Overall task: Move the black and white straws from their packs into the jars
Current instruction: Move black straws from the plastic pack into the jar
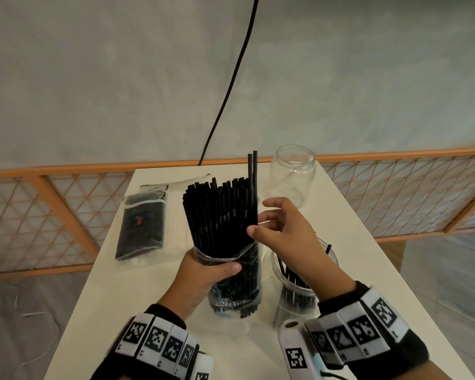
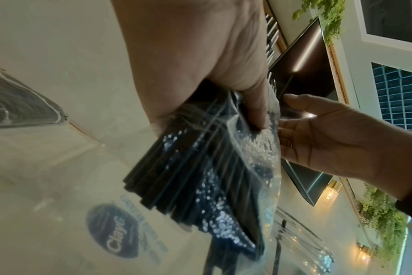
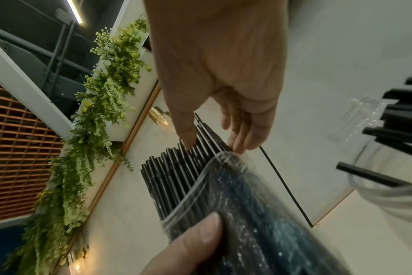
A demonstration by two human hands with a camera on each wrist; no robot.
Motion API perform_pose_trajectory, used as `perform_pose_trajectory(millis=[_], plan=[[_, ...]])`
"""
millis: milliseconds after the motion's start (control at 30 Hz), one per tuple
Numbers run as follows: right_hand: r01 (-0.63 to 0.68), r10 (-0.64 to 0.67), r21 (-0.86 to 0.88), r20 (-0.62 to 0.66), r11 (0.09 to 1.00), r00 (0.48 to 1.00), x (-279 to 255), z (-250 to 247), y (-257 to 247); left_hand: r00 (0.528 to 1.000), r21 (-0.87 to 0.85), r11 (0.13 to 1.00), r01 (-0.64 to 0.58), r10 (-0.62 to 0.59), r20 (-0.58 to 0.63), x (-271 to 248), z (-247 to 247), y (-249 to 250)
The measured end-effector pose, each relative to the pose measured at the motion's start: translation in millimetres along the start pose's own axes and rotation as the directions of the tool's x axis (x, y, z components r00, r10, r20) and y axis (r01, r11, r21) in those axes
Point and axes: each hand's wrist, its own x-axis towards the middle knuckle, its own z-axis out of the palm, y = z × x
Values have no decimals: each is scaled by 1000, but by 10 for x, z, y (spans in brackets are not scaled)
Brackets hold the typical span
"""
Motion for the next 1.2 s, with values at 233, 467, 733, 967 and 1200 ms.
perform_pose_trajectory(millis=[233,467,733,967,1200], plan=[[-23,27,-154,29,988,999,71,192,5,1000,-10,1000,8,-8,15,-59,-38,12],[-38,57,-190,98,981,994,118,185,-32,999,-2,1000,28,-28,-23,-17,-77,-84],[-32,50,-162,104,986,993,141,169,-137,1000,26,999,27,-27,-14,-15,-34,-89],[13,-11,-94,27,995,1000,186,139,-273,999,74,997,31,-30,-12,-21,-35,-81],[90,-93,-58,-48,994,995,232,76,-406,999,58,998,20,-18,-35,-21,-62,-113]])
